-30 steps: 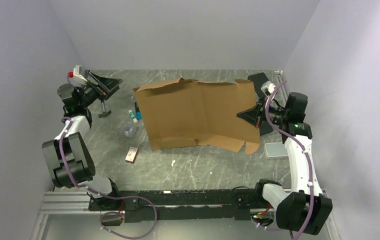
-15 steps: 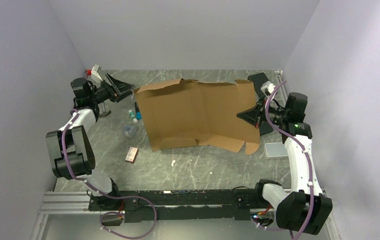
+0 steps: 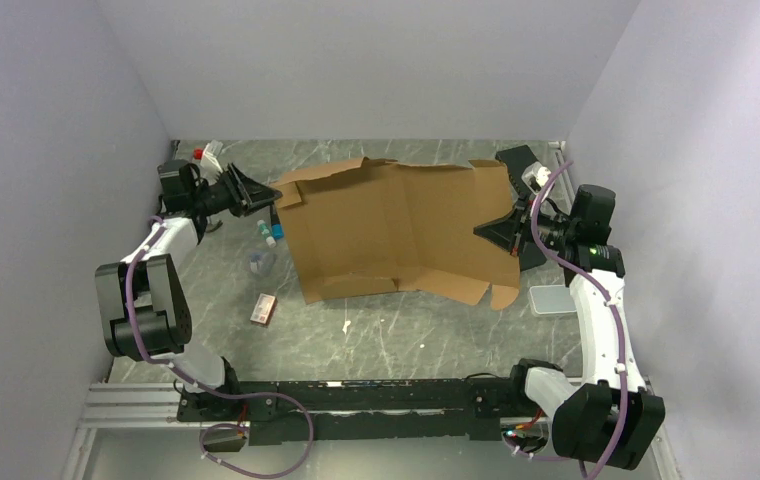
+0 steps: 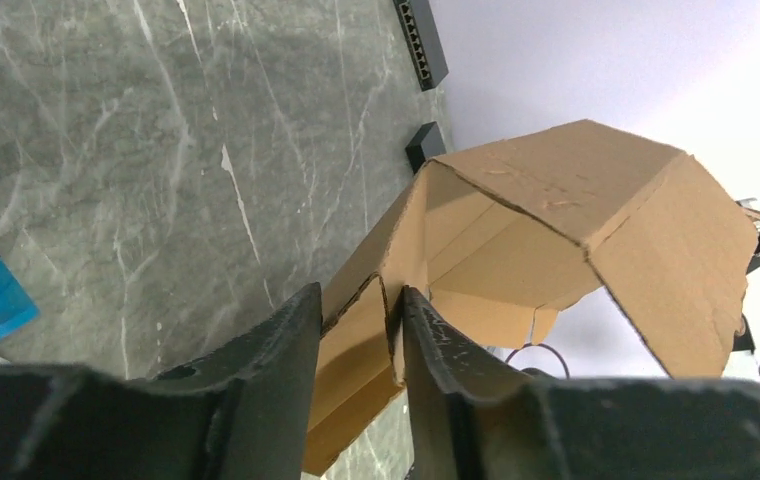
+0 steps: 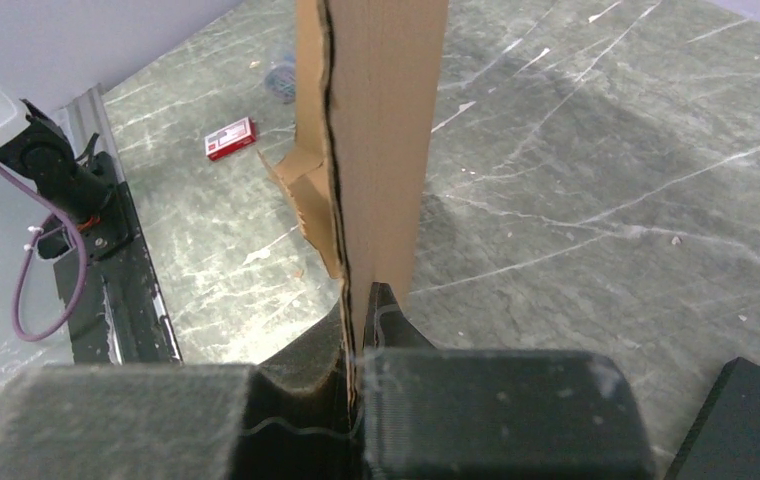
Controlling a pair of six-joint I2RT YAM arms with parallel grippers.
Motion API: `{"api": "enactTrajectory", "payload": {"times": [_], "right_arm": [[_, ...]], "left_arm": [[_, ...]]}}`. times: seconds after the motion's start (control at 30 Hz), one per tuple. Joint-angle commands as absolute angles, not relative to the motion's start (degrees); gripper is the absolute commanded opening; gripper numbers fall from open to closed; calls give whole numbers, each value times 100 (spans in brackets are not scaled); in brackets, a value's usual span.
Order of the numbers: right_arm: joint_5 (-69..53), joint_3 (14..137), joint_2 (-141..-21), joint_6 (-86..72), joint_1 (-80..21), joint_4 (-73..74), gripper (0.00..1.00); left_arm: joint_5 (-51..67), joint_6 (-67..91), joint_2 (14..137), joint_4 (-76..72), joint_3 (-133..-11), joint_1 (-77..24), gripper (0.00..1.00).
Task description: Fold the paper box
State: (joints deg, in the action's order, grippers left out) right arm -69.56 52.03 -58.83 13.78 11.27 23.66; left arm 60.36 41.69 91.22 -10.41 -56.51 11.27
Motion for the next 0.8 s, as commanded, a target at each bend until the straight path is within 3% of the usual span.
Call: {"api": "enactTrajectory", "payload": {"times": [0.0,0.13,0.2,0.23,0.4,0.5,0.57,0.63,0.77], "right_arm": [[-7207,5476,-5847,1511,1143,2285,0],[-7224,5483,-5859,1519,1143,2293,0],[-7233,5484,-5870,1527,1143,2309,0],[-7234,5488,-5878,1525,1143,2311,0],[-7213,5493,-5872,1529,1143,2312,0],[-7173,5493,-5874,1538,1168,2320,0],[-7176,5493,-5876,1545,1178,2328,0],[-7183,5493,-5876,1561,1178,2334,0],[-7192,5510,-5915,1623,1178,2393,0]], "left_arm": [[6058,3788,8891,-819,-5894,1062,36],[6103,3630,8830,-793,-5930,1005,20],[6189,3562,8811,-844,-5937,983,4],[6210,3534,8803,-853,-5949,970,0],[6103,3266,8539,-672,-5946,940,0],[5698,2717,8046,154,-6121,1115,36],[5389,2518,7543,386,-6098,1316,53],[5047,2402,6960,357,-6036,1367,65],[4802,2579,6325,-138,-6115,1366,79]]}}
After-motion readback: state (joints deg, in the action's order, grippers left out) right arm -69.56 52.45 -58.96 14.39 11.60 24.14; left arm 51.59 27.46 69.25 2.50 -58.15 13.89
